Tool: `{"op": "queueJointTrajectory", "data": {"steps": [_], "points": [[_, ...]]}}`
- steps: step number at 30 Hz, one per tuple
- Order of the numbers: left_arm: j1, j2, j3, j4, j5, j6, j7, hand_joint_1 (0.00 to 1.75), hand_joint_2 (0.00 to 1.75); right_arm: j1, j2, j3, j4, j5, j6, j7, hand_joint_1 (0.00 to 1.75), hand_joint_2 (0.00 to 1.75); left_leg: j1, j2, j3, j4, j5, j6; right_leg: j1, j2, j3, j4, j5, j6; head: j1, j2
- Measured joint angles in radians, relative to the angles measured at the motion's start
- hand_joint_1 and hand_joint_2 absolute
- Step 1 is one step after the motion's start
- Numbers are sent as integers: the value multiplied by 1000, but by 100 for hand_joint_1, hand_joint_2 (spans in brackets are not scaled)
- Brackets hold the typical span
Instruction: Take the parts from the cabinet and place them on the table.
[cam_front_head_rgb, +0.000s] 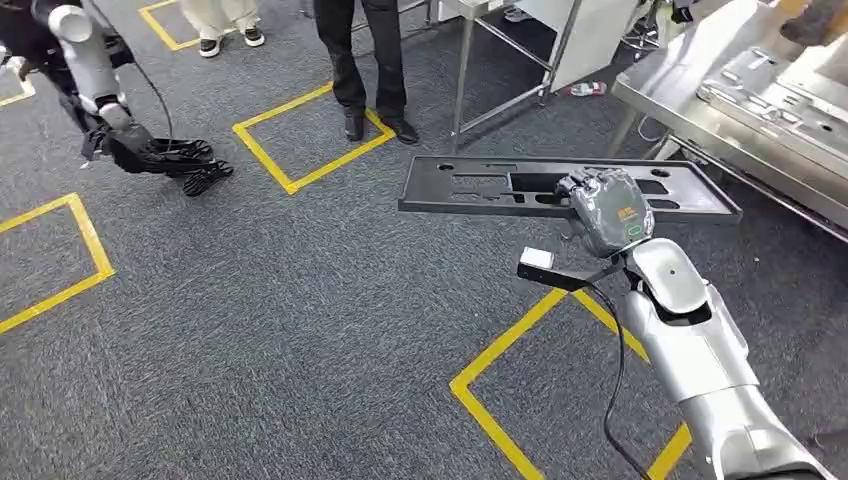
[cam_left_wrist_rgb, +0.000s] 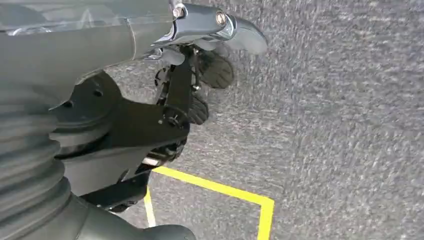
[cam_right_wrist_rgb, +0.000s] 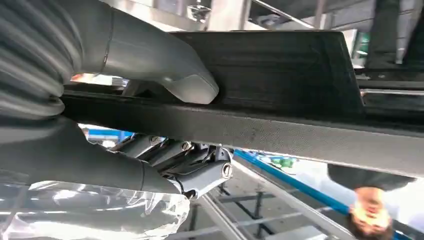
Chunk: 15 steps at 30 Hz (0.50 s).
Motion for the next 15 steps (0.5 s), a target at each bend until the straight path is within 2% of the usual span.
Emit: {"op": "queueJointTrajectory", "data": {"steps": [1,2,3,5,6,7,8,9,10,11,12,15], "points": [[-2,0,0,0,0,0,0,0,175,0,-2,2,3,0,0,0,175,175,-2,-4,-2,3,-9,-9,-15,8,11,-14,6,-8,-2,0],[-3,1,0,0,0,1,2,0,175,-4,-2,4,6,-2,1,1,175,175,2,-39,-7,27,-24,-12,-15,15,15,-18,7,-11,-2,0],[-2,0,0,0,0,6,5,0,175,-8,-2,7,11,-4,1,1,175,175,4,-61,-36,91,-59,-13,-16,21,16,-18,7,-15,-5,0],[2,0,0,0,0,21,13,0,175,-8,-2,13,17,-6,2,3,175,175,7,-75,-124,266,-132,-19,-15,41,16,-17,5,-18,-6,0],[5,0,0,0,1,26,15,0,175,-7,-1,16,19,-6,1,5,175,175,7,-75,-157,325,-143,-20,-15,52,16,-15,5,-18,-7,0],[8,0,0,0,2,32,21,0,175,-4,0,20,23,-7,1,8,175,175,7,-75,-169,335,-130,-21,-16,64,17,-14,4,-17,-7,0],[10,1,1,0,4,37,23,0,175,-1,0,23,27,-8,0,9,175,175,8,-75,-157,293,-92,-20,-16,76,19,-12,2,-15,-7,0],[12,1,2,0,5,45,23,0,175,2,0,24,29,-11,-2,10,175,175,10,-78,-122,206,-37,-20,-17,88,20,-7,-1,-12,-7,0],[13,1,3,0,7,54,23,0,175,4,0,24,30,-13,-3,10,175,175,13,-90,-82,112,13,-19,-19,99,20,-1,-6,-8,-6,0],[15,2,4,0,8,61,23,0,175,6,0,24,32,-15,-6,11,175,175,18,-128,-54,40,31,-17,-20,108,17,6,-11,-2,-7,0],[17,2,5,0,9,63,22,0,175,6,0,25,33,-17,-8,11,175,175,19,-137,-41,22,18,-15,-15,117,10,16,-14,3,-7,0],[16,2,7,0,15,81,17,0,175,16,-2,25,37,-18,-10,12,175,175,11,-118,-43,28,19,3,-23,139,4,7,-7,23,-8,0]]}}
